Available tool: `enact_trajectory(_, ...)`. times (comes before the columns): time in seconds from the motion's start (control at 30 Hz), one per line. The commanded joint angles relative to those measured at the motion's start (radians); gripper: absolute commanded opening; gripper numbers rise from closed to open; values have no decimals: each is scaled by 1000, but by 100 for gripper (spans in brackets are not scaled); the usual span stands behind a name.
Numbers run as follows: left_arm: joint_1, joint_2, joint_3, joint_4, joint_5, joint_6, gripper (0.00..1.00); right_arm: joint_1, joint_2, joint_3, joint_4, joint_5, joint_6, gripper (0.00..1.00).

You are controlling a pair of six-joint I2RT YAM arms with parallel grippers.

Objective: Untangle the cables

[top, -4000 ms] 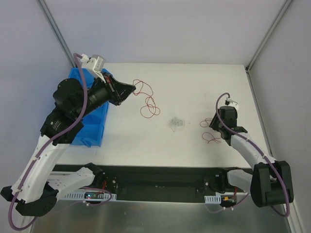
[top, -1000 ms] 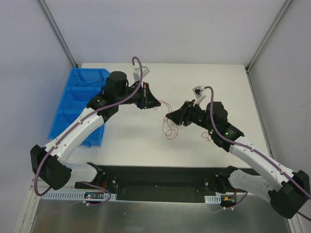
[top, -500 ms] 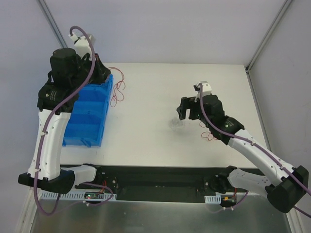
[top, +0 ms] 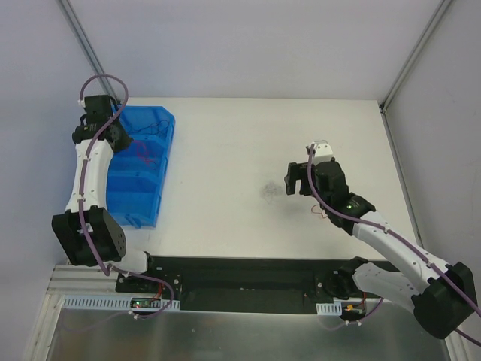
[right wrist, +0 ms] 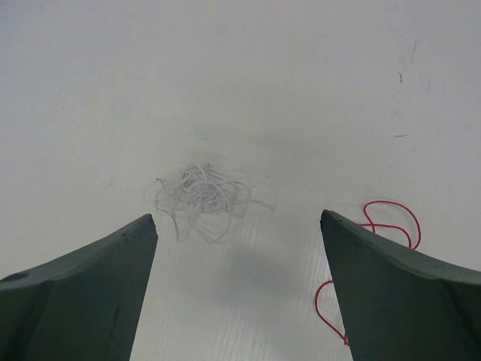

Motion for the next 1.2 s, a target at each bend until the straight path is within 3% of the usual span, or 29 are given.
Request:
enact_trajectory(0.0,88,-81,-133,109,-26,-132,0,-10,-39,-6,99,3,-2,92)
enact_trajectory(0.17,154,-46,-147,114,49,-195,1,-15,-27,6,98,-31,5,92)
enact_trajectory(0.2,162,-48,-155,118,66,-200,11,-15,-26,19,78,-37,11,92)
enact_trajectory(0.27,170,-61,-174,140,83,-203,41,-20,-21,50,12,-52,36,92)
enact_trajectory(0.33,170,-95,-211,189,119,-206,54,-32,-29,66,-55,-77,85,92)
enact_trajectory(0.4,170,-115,-230,213,182,-200,59,-56,-39,67,-115,-110,119,92)
enact_trajectory(0.6,164,-207,-299,325,490,-198,64,-235,-46,15,-362,-69,248,93)
enact_trajectory(0.73,144,-233,-383,492,809,-277,68,-479,-29,-28,-445,-234,275,91)
enact_trajectory(0.8,116,-221,-369,506,891,-281,69,-588,-33,-57,-456,-340,286,90)
enact_trajectory(0.93,12,-232,-363,526,963,-266,69,-724,-30,-92,-415,-420,300,84)
enact_trajectory(1.17,-216,-173,-349,540,1060,-243,61,-748,146,-83,-309,-526,361,71)
